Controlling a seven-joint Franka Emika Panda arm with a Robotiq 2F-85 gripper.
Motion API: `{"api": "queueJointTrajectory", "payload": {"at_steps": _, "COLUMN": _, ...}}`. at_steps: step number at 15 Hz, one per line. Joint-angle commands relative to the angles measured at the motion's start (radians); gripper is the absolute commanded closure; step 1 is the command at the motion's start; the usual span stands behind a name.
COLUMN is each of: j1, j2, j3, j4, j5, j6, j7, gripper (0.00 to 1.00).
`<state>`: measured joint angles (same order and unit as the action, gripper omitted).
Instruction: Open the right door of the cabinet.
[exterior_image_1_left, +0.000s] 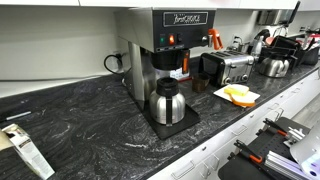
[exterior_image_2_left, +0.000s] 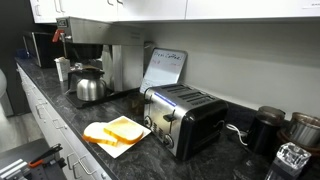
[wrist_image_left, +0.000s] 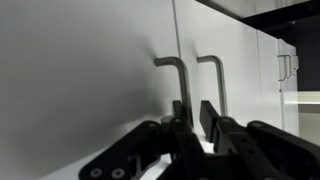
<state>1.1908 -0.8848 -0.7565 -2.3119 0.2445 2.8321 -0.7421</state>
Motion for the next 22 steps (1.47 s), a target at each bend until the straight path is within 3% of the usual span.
{"api": "queueJointTrajectory", "payload": {"at_steps": 1, "j1": 0.02, "j2": 0.004, "j3": -0.006, "j4": 0.003, "j5": -0.021, "j6": 0.014, "j7": 0.009, "gripper": 1.0}}
{"api": "queueJointTrajectory", "payload": {"at_steps": 11, "j1": 0.032, "j2": -0.031, "j3": 0.008, "j4": -0.015, "j5": -0.053, "j6": -0.002, "j7": -0.002, "gripper": 0.97}}
{"api": "queueJointTrajectory", "payload": {"at_steps": 22, "j1": 0.051, "j2": -0.152, "j3": 0.053, "j4": -0.075, "j5": -0.106, "j6": -0.03, "j7": -0.023, "gripper": 0.97}}
